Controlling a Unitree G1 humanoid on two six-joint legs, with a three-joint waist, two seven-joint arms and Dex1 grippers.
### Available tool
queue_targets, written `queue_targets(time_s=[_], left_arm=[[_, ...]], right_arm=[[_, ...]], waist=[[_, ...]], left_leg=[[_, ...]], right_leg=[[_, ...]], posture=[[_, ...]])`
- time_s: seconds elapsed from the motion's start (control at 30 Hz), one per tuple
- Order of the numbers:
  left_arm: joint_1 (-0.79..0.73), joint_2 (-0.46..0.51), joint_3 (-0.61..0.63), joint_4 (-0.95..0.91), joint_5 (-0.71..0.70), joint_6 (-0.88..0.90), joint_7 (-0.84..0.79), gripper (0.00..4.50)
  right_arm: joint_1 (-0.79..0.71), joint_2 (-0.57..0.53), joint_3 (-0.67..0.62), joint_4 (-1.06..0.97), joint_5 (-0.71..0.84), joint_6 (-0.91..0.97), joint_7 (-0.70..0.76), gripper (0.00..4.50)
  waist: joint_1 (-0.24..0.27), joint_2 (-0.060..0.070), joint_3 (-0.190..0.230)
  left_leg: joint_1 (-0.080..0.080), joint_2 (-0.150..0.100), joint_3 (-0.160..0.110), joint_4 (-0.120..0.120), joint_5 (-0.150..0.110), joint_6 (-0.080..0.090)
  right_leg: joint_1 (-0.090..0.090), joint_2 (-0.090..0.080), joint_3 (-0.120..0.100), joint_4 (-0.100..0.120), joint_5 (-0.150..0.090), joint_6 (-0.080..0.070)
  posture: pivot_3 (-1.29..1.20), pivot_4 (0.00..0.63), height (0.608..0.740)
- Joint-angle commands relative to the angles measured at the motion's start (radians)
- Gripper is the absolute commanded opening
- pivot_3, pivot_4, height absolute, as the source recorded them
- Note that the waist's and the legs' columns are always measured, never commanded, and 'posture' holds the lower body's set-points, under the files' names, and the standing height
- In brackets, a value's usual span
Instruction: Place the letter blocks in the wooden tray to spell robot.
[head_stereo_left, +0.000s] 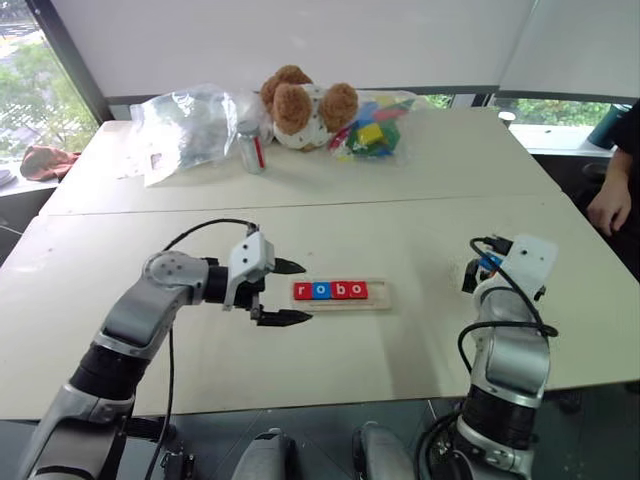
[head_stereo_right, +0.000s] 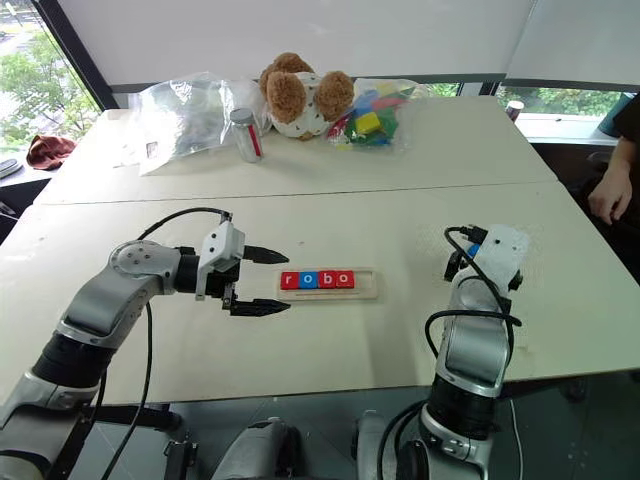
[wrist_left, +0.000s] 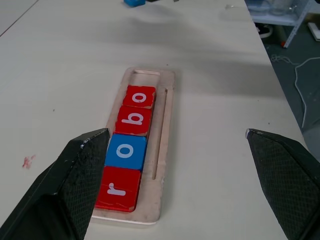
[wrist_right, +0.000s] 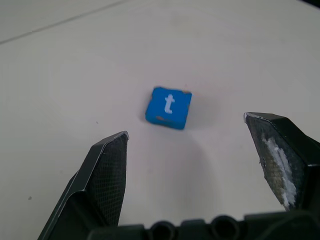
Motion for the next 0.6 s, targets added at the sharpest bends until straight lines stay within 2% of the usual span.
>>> queue_targets(time_s=[0.03, 0.17, 0.27, 0.33, 0.4, 0.47, 0.5, 0.6], left_arm=[[-0.013, -0.001, 0.006, -0.015, 0.007, -0.019, 0.01, 4.5], [0.006, 0.006, 0.02, -0.031, 0.006, -0.012, 0.026, 4.5], [0.014, 0.011, 0.021, -0.038, 0.006, -0.011, 0.033, 4.5], [0.017, 0.013, 0.022, -0.043, 0.006, -0.01, 0.038, 4.5], [0.021, 0.017, 0.023, -0.047, 0.005, -0.009, 0.04, 4.5], [0.026, 0.023, 0.026, -0.052, 0.002, -0.007, 0.041, 4.5], [0.028, 0.026, 0.028, -0.054, 0.001, -0.007, 0.04, 4.5], [0.031, 0.033, 0.029, -0.057, -0.002, -0.006, 0.04, 4.5]], right_arm=[[-0.027, 0.002, -0.021, 0.072, 0.05, -0.068, -0.026, 3.98], [-0.05, -0.071, -0.035, 0.251, 0.089, -0.175, -0.03, 3.98], [-0.087, -0.102, -0.048, 0.377, 0.127, -0.243, -0.044, 3.98], [-0.112, -0.117, -0.059, 0.453, 0.152, -0.287, -0.059, 3.47], [-0.122, -0.121, -0.065, 0.486, 0.17, -0.315, -0.079, 2.72], [-0.119, -0.126, -0.057, 0.493, 0.179, -0.33, -0.091, 1.54], [-0.116, -0.123, -0.056, 0.489, 0.186, -0.327, -0.098, 1.14], [-0.1, -0.122, -0.043, 0.465, 0.196, -0.311, -0.108, 1.12]], waist=[[-0.001, 0.0, 0.0], [-0.003, 0.0, 0.0], [-0.004, 0.0, 0.0], [-0.004, 0.0, 0.0], [-0.004, -0.001, 0.0], [-0.002, -0.001, 0.0], [-0.001, -0.001, 0.0], [0.0, -0.001, 0.0]], left_leg=[[0.0, 0.0, 0.0, 0.0, 0.0, 0.0], [0.002, 0.0, 0.0, 0.0, 0.0, 0.0], [0.013, 0.0, 0.0, -0.002, -0.001, 0.002], [0.014, 0.001, 0.0, -0.002, -0.001, 0.002], [0.014, 0.001, 0.0, -0.001, -0.001, 0.002], [0.014, 0.001, 0.0, -0.002, -0.001, 0.002], [0.014, 0.001, -0.001, -0.002, -0.001, 0.002], [0.014, 0.001, -0.001, -0.002, -0.001, 0.002]], right_leg=[[0.0, 0.0, 0.0, 0.0, 0.0, 0.0], [0.002, 0.0, -0.001, -0.001, 0.0, 0.0], [0.013, 0.0, -0.001, -0.004, 0.0, 0.0], [0.015, 0.001, -0.001, -0.005, 0.0, 0.0], [0.016, 0.0, 0.0, -0.005, 0.0, 0.0], [0.016, 0.0, 0.0, -0.005, 0.0, 0.0], [0.016, 0.0, 0.0, -0.005, 0.0, 0.0], [0.016, -0.001, 0.0, -0.005, 0.0, 0.0]], posture=[[0.0, 0.15, 0.74], [0.0, 0.15, 0.74], [0.0, 0.15, 0.74], [0.0, 0.15, 0.74], [0.0, 0.15, 0.74], [0.0, 0.15, 0.74], [0.0, 0.15, 0.74], [0.0, 0.15, 0.74]])
